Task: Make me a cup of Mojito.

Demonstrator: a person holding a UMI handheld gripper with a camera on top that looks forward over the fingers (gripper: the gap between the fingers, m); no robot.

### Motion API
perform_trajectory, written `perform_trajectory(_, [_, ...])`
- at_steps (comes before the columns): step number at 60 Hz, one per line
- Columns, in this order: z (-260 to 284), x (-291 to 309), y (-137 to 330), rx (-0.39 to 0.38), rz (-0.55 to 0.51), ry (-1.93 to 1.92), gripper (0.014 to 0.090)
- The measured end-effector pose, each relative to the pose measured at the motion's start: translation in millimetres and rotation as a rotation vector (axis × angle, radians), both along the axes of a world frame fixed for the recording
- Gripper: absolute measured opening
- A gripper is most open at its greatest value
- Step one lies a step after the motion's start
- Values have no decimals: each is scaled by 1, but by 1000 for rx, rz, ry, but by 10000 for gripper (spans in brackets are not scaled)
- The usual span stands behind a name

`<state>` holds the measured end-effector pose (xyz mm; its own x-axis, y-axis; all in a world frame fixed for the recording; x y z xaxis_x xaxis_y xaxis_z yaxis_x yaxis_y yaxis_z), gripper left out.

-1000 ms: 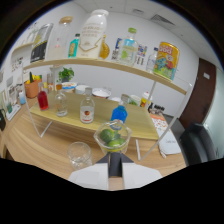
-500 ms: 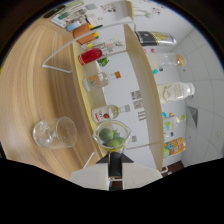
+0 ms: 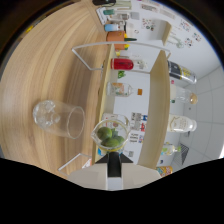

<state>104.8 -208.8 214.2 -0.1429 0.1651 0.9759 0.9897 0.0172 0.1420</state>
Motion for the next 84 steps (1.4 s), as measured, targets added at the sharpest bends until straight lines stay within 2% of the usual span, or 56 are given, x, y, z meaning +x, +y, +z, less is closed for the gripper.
perform_trajectory(8, [10,1,-4,-5,-18,160,158])
perform_trajectory(17, [41,13,-12,-5,-74,541,157])
perform_trajectory(26, [46,52,-24,-59,-208,1007,157])
perform_trajectory(37, [-20,111,-31,-188,-430,1440,156])
perform_trajectory(54, [-155,153,-42,-435,-723,1648,156])
perform_trajectory(63, [-193,158,-53,-504,-783,1661,157])
perform_trajectory(79, [-210,166,-62,-508,-774,1621,179])
perform_trajectory(81, [-210,167,-61,-504,-767,1616,215])
perform_trajectory(84, [-211,172,-63,-492,-792,1598,367])
